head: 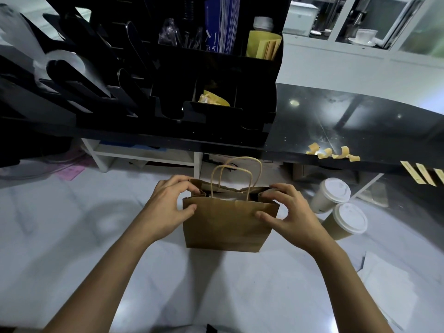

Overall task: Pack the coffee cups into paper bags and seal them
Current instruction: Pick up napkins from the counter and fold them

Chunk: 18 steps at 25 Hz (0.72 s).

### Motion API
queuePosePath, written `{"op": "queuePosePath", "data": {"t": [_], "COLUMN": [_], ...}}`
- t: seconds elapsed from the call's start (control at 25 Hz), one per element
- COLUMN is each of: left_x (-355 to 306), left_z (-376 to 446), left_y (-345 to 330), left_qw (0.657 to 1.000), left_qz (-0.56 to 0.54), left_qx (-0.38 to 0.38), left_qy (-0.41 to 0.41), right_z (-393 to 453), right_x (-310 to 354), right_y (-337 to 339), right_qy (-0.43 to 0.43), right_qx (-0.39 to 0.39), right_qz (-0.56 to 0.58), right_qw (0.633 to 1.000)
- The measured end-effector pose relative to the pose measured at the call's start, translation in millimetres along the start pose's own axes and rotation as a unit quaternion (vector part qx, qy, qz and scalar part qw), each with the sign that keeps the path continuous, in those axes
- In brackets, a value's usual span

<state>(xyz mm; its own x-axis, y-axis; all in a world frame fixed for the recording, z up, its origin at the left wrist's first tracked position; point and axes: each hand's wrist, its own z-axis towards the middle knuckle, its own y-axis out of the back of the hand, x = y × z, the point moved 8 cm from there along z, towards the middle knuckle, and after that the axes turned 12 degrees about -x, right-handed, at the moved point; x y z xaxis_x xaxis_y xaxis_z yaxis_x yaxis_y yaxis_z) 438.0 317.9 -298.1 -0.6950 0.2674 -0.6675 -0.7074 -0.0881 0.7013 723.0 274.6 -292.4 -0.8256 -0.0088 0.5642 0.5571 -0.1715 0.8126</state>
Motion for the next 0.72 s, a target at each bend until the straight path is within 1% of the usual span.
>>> {"op": "queuePosePath", "data": {"t": [0.12, 0.28, 0.36, 0.44, 0.56, 0.72], "left_x": [0.1, 6.7, 3.7, 0.7, -2.2, -4.2], "left_z": [1.3, 1.2, 1.0, 0.9, 2.1, 3.6], "left_y": [1.2, 2.0, 0.3, -3.8, -7.1, -9.4], "left_qw": [1.0, 0.996, 0.996, 0.998, 0.999, 0.999], "left_qz": [-0.002, -0.04, -0.049, -0.04, -0.03, -0.042], "left_qx": [-0.025, -0.048, -0.042, -0.025, -0.017, -0.021], "left_qy": [0.013, 0.064, 0.061, 0.047, 0.019, 0.017], "right_z": [1.8, 1.9, 1.7, 1.6, 4.2, 6.0], "right_x": [-1.5, -8.8, -11.9, -10.5, -10.3, -11.7], "right_y": [2.1, 4.1, 3.1, 1.8, 1.2, 4.1], "right_qy": [0.005, -0.02, -0.034, -0.027, -0.015, -0.022], "right_qx": [-0.024, -0.063, -0.069, -0.064, -0.063, -0.085], "right_qz": [0.003, 0.038, 0.061, 0.069, 0.043, 0.046], "right_qw": [1.0, 0.997, 0.995, 0.995, 0.997, 0.995]}}
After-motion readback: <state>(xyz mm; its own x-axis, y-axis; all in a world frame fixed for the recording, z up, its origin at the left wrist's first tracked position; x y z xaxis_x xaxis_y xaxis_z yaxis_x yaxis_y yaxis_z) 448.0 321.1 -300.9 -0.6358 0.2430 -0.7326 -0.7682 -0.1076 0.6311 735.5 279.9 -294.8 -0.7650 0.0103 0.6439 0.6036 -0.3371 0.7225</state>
